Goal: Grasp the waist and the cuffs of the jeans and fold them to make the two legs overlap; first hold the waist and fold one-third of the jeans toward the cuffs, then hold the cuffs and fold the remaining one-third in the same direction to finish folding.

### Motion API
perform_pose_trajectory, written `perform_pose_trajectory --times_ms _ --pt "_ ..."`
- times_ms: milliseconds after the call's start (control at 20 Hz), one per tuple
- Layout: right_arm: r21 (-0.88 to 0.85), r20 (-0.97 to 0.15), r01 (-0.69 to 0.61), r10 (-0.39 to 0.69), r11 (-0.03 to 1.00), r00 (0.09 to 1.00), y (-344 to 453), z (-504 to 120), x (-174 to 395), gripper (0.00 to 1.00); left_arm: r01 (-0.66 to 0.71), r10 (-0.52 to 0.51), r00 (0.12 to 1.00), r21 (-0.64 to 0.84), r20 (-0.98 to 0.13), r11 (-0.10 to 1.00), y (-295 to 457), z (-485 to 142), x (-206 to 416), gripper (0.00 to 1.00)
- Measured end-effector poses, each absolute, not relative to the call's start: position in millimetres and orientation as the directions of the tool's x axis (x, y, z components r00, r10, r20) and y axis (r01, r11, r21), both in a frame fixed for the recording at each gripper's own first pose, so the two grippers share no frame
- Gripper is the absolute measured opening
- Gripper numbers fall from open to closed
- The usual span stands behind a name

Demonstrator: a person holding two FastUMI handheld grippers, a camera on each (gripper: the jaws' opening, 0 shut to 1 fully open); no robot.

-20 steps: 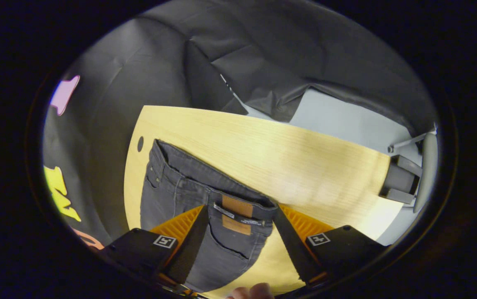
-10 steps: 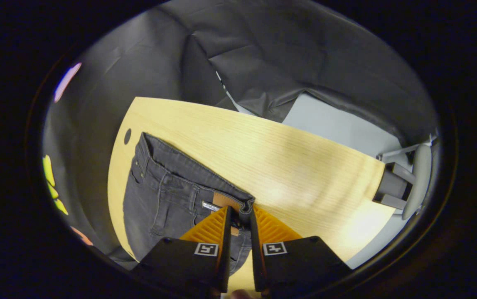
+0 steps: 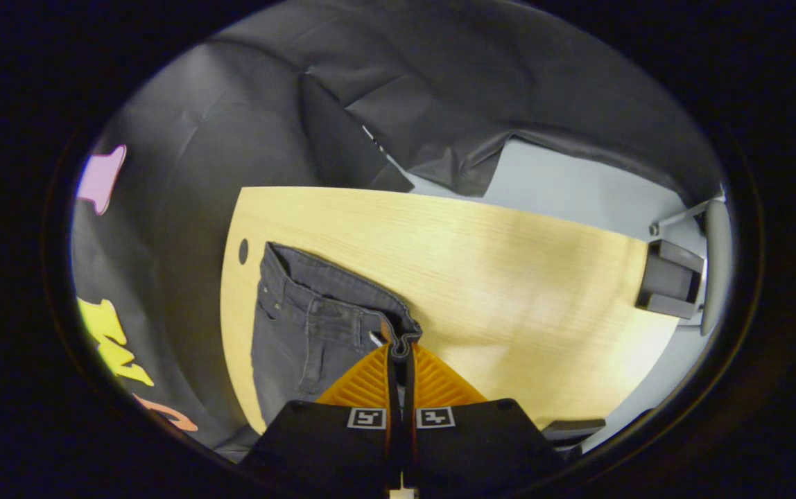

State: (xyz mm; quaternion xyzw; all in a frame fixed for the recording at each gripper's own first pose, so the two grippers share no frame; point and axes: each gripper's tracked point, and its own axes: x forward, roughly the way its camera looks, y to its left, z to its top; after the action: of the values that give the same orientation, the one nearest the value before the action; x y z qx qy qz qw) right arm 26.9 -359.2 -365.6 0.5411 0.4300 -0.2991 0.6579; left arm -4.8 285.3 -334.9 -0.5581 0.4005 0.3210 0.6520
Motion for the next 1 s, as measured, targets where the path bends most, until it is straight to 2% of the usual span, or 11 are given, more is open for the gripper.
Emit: perform_pose_trajectory --times_ms 350,550,800,1000 --pt "0.547 -0.836 0.825 0.131 0.14 0.532 -348.1 -317.3 46.9 0.01 -0.831 -0.046 0.549 -0.551 -0.834 0.072 257.8 -292.5 13.2 0.04" --pt "0.574 -0.809 0.818 0.176 0.032 0.561 -344.2 -295.5 67.4 0.01 -0.845 -0.022 0.532 -0.529 -0.847 -0.074 258.9 -282.9 24.8 0.04" --pt "0.577 -0.799 0.815 0.168 -0.059 0.577 -346.2 -283.0 106.7 0.01 -0.873 -0.022 0.468 -0.458 -0.883 -0.168 269.6 -274.8 53.5 0.04" --pt "0.571 -0.791 0.809 0.169 -0.143 0.588 -346.0 -281.3 146.4 0.0 -0.86 -0.023 0.451 -0.427 -0.892 -0.277 279.0 -270.5 88.0 0.04"
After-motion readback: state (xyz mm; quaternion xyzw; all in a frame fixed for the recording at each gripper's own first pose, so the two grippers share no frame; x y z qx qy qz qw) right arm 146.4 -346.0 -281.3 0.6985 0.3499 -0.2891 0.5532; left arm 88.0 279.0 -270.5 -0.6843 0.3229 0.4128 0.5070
